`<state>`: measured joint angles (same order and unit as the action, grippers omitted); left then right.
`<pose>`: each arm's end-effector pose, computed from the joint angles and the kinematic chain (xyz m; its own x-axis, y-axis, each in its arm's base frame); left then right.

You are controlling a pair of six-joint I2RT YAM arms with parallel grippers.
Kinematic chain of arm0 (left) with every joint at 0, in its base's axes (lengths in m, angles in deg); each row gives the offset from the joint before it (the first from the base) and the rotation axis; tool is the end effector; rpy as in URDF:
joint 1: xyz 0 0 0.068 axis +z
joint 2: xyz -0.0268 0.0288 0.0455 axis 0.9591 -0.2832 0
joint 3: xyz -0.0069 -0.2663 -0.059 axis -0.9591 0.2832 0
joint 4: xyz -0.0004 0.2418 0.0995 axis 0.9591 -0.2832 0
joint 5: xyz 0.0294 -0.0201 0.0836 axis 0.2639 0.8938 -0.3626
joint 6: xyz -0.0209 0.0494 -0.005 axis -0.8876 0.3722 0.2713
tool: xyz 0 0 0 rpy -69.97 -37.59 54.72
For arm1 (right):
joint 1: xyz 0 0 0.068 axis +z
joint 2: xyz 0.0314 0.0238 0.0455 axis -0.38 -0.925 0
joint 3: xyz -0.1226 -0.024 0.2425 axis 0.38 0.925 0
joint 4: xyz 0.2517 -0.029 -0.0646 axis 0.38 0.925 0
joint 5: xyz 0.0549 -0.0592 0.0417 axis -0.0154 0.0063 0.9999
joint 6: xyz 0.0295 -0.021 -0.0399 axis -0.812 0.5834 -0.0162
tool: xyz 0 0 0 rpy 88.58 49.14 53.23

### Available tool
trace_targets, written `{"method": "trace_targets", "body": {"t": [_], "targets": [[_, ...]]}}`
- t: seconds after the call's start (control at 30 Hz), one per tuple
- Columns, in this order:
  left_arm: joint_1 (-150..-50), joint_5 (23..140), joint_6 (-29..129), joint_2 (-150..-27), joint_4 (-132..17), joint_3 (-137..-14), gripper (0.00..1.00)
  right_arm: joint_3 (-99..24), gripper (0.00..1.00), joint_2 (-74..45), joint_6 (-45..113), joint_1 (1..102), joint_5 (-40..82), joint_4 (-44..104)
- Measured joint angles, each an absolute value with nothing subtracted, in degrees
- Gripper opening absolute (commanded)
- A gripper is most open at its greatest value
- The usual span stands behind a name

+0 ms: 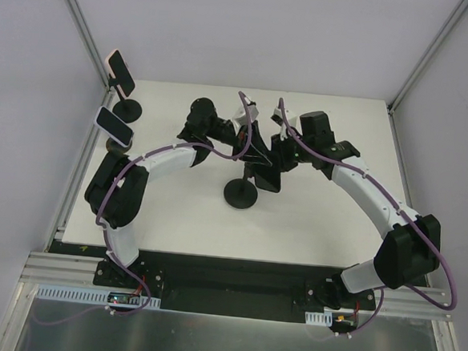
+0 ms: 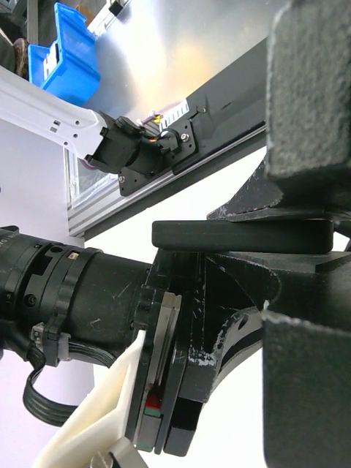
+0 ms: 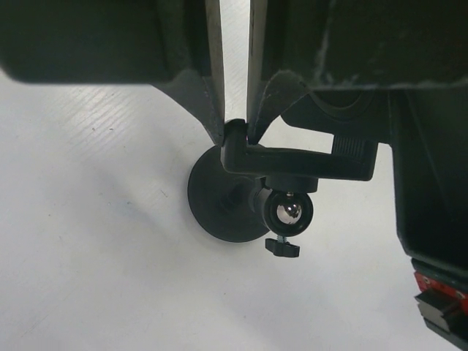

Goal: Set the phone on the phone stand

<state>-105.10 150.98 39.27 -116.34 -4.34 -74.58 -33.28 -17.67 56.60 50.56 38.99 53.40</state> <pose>0.3189 -0.2366 0.3215 -0.0281 -0.0756 -0.9967 0.9375 -0.3481 -0.0001 0.2846 0.1703 0.3160 -0.3066 -0.4461 -0.8408 -0.8485 0.5283 0.0291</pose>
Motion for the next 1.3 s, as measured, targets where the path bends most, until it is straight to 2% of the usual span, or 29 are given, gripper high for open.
{"method": "trace_targets", "body": {"t": [0.37, 0.67, 0.77, 0.93, 1.03, 1.17, 1.3], "targets": [[-105.03, 156.21, 38.65, -119.69, -4.87, -78.84, 0.00, -33.87, 0.01, -18.88, 60.45, 50.41, 43.43, 53.58], [-102.65, 156.34, 37.47, -119.93, -4.34, -77.44, 0.00, -33.83, 0.01, -18.90, 60.95, 50.60, 43.04, 53.03], [-101.19, 153.93, 41.60, -117.48, -10.51, -75.38, 0.00, -33.26, 0.01, -18.70, 59.95, 51.22, 41.77, 51.20], [-101.56, 139.46, 56.20, -108.12, -32.73, -71.87, 0.00, -31.25, 0.00, -17.17, 56.21, 52.29, 36.22, 47.94], [-104.38, 122.33, 60.77, -101.68, -40.82, -68.11, 0.00, -28.89, 0.00, -15.23, 52.95, 54.39, 28.81, 45.32], [-111.85, 100.47, 65.54, -96.30, -46.00, -65.75, 0.00, -26.51, 0.00, -12.58, 44.06, 60.27, 10.36, 44.53], [-117.58, 85.94, 68.20, -93.68, -44.30, -61.88, 0.00, -24.10, 0.00, -10.94, 35.29, 66.39, -5.22, 43.66]]}}
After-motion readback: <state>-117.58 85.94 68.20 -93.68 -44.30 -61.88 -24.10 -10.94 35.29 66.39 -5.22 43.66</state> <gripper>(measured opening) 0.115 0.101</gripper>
